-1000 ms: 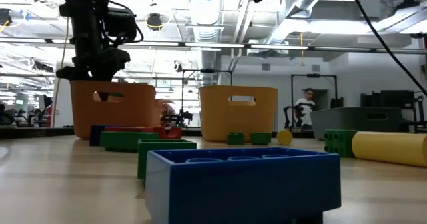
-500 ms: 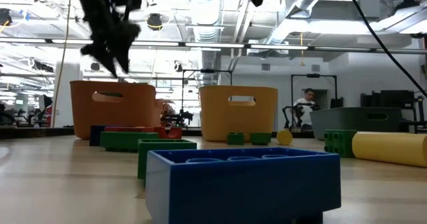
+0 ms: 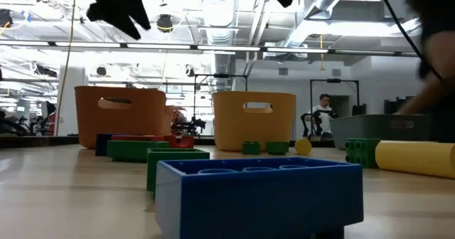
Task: Sort blocks
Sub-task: Put the blue game piece into the yellow bin
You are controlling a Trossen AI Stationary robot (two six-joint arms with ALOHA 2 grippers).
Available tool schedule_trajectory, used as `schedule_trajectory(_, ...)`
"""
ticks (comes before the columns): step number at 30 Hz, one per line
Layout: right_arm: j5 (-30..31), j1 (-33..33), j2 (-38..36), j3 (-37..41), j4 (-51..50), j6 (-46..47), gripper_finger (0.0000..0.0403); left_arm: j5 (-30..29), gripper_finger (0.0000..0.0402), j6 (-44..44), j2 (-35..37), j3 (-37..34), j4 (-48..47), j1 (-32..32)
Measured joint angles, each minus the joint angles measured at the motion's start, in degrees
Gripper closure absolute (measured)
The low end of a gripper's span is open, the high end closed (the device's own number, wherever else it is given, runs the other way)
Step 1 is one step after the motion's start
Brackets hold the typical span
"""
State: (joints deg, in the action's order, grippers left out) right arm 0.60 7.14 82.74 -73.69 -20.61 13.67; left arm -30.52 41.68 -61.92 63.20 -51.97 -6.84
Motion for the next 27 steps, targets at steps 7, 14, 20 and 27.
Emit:
schedule_trajectory(7, 0.9, 2.7, -0.3, 0.4, -1.0, 1.3, 0.0162, -4.4, 0.0190, 10.6, -2.8, 0.0, 2.0, -12.6)
schedule_trajectory(14, 5.0, 3.9, -3.9, 0.5, -9.4, 2.4, 0.0163, -2.5, 0.0190, 15.7, -9.6, 1.3, 2.1, -18.8)
schedule_trajectory(20, 7.1, 3.1, -9.1, 0.5, -13.5, 2.6, 0.0163, 2.4, 0.0190, 11.5, -17.4, 9.2, 1.3, -20.0)
schedule_trajectory(27, 7.1, 0.8, -10.9, 0.5, -17.0, 2.4, 0.0163, 13.7, 0.0190, 4.8, -24.6, 16.1, 0.6, -20.4)
